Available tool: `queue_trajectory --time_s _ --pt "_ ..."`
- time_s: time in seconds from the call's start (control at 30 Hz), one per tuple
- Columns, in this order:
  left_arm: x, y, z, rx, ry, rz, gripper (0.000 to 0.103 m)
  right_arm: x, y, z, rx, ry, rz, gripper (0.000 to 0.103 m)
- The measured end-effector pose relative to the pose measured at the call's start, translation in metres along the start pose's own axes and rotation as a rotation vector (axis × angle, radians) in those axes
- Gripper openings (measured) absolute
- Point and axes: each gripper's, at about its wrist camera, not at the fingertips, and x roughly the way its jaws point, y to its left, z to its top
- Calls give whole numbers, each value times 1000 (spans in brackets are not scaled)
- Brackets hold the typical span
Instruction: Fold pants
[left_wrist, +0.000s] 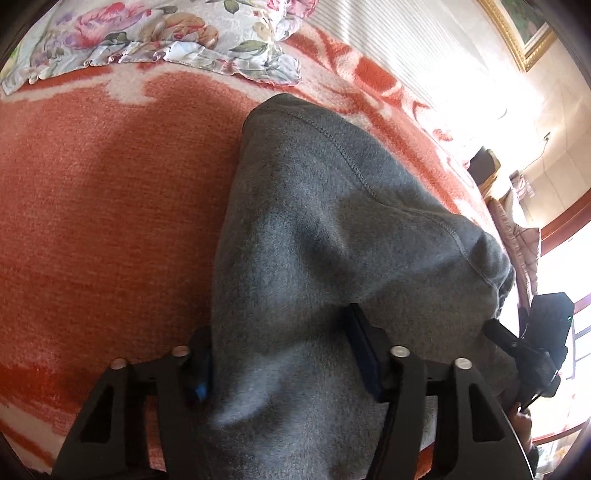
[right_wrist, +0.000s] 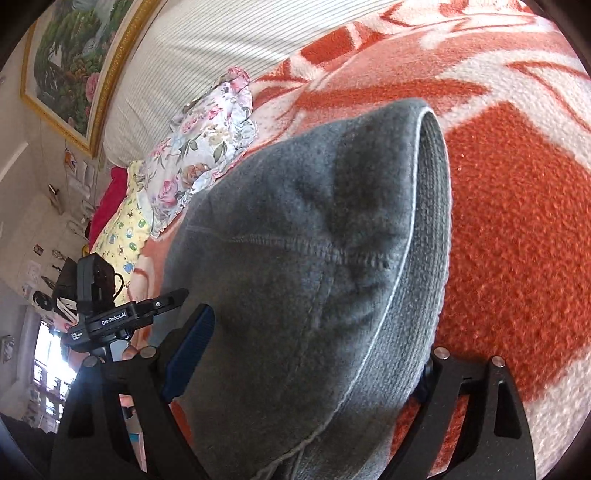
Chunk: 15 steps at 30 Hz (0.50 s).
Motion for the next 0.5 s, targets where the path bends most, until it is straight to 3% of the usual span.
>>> queue_trajectory --time_s 0.17,0.27,0.4,0.5 --pt "-7 3 -2 -9 -11 -25 33 -4 -2 -4 27 -21 -23 64" --pt "-14 3 -3 -11 -26 -32 25 -8 3 -5 23 -30 -30 54" --pt "-28 4 -6 -31 -59 -65 22 -17 14 -6 16 -67 -17 43" --pt "-42 1 -9 -24 -84 -82 21 -21 24 -5 2 -78 -4 41"
